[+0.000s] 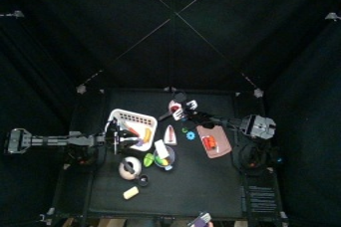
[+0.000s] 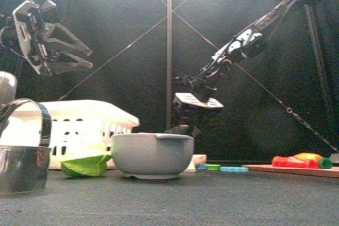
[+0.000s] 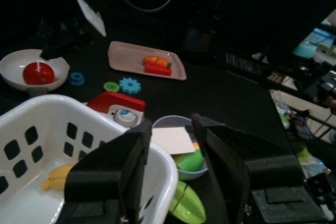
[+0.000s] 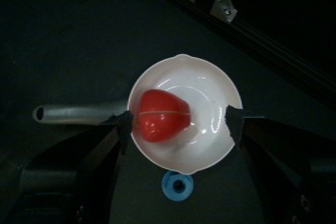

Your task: Push plate upwards

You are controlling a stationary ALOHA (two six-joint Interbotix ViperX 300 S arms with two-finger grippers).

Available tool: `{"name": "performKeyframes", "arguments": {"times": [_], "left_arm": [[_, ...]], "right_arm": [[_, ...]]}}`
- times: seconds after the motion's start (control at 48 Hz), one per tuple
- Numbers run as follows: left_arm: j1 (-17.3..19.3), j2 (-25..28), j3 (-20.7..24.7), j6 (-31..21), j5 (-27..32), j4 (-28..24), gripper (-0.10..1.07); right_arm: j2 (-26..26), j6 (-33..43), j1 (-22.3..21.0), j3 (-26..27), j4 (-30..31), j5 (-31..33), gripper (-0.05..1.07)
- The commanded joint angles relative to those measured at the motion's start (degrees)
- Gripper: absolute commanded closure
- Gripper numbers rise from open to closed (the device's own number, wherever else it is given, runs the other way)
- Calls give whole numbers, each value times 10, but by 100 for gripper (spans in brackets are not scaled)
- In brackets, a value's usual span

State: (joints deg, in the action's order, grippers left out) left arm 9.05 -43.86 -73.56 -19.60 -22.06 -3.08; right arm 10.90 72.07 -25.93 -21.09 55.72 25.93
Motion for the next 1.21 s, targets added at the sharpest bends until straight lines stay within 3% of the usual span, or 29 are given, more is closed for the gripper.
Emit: {"name": "performKeyframes", "arguments": {"times": [0.0, 0.104, 0.312, 0.562, 0.708, 0.917, 1.188], "left_arm": [[4, 0, 11, 0, -2, 1, 19], [6, 0, 11, 0, -2, 2, 19], [5, 0, 3, 0, -2, 2, 19], [8, 0, -1, 3, -4, -2, 19], [8, 0, 4, 3, -9, -2, 19], [12, 0, 8, 3, -17, -2, 19], [56, 2, 76, 2, -22, 0, 19]], "right_arm": [[-41, 1, 5, -6, -10, -8, -2], [-69, 1, 22, -34, -32, -12, -2], [-170, 2, 88, -144, -77, -11, -2], [-286, 5, 204, -258, -138, -9, -2], [-309, 8, 257, -293, -178, 13, -2], [-316, 9, 316, -316, -290, 112, -1], [-316, 29, 347, -319, -321, 136, -1]]}}
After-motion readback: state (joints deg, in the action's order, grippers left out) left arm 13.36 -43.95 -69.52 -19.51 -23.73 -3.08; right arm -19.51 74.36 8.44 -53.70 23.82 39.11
